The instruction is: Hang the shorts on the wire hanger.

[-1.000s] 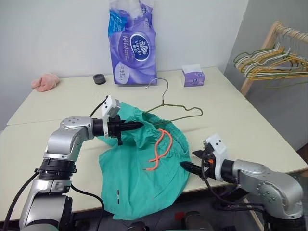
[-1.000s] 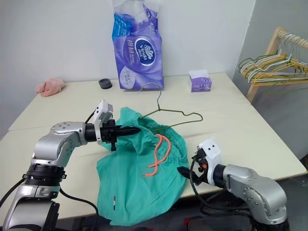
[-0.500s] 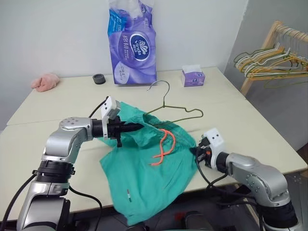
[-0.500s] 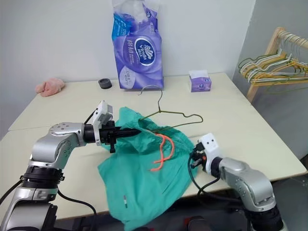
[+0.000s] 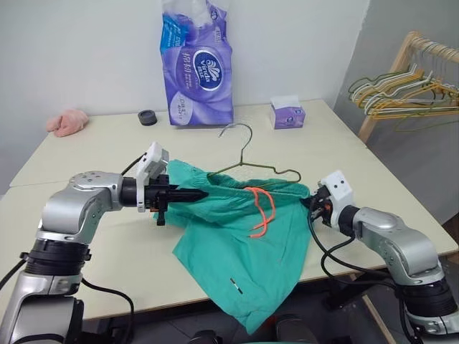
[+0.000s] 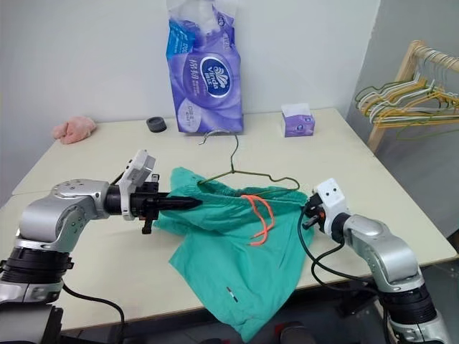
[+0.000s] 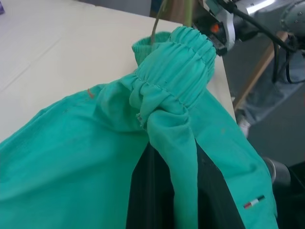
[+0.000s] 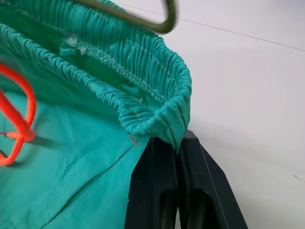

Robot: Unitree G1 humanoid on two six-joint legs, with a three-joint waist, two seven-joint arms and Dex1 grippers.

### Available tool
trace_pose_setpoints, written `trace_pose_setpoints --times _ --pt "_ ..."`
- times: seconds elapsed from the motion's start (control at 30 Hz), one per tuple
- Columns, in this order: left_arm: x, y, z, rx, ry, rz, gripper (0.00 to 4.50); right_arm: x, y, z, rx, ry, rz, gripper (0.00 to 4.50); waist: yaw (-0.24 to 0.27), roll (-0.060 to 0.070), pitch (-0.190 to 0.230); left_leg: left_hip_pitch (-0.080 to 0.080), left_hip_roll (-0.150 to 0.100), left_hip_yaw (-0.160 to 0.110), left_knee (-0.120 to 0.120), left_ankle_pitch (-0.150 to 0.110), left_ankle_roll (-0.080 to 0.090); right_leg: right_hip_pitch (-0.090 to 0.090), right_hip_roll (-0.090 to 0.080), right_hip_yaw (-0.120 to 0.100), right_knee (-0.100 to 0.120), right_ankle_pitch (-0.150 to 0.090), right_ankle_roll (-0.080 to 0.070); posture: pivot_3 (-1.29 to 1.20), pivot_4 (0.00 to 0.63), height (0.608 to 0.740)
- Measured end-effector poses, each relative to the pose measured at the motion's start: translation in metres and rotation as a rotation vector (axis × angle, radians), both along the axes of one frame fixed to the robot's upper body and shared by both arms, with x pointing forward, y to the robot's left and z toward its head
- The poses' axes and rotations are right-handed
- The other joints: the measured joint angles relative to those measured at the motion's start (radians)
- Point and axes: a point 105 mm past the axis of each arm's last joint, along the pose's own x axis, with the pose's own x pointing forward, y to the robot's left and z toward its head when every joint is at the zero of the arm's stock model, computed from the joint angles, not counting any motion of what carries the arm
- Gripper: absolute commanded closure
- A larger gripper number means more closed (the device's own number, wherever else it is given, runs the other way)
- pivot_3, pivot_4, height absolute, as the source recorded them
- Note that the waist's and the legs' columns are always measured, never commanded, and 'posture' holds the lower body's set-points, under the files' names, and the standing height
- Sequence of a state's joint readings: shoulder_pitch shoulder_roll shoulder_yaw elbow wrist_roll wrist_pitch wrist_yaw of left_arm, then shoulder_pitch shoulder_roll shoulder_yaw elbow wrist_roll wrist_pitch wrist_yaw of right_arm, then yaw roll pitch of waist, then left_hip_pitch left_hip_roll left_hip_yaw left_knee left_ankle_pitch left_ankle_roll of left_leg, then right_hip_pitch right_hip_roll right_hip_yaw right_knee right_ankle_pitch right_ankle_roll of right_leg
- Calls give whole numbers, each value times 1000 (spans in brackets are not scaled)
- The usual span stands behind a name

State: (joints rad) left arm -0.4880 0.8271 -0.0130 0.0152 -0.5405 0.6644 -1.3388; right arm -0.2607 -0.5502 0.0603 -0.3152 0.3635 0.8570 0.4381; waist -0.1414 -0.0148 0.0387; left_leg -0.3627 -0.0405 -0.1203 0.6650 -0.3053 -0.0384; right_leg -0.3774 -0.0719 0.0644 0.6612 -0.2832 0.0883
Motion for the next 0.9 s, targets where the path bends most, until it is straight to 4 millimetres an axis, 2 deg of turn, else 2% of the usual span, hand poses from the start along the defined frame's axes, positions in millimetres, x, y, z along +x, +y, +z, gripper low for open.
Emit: trace_pose_setpoints --times 0.13,0.9 --pt "-4 0 -6 20 19 -28 4500 0 -1 -1 0 6 2 4463 3 0 0 0 0 0 0 0 0 0 0 0 0 0 0 -141 0 740" --pt "-14 -6 -1 -43 70 -89 4500 2 -19 -10 14 62 -59 4463 2 0 0 0 0 0 0 0 0 0 0 0 0 0 0 -150 0 740"
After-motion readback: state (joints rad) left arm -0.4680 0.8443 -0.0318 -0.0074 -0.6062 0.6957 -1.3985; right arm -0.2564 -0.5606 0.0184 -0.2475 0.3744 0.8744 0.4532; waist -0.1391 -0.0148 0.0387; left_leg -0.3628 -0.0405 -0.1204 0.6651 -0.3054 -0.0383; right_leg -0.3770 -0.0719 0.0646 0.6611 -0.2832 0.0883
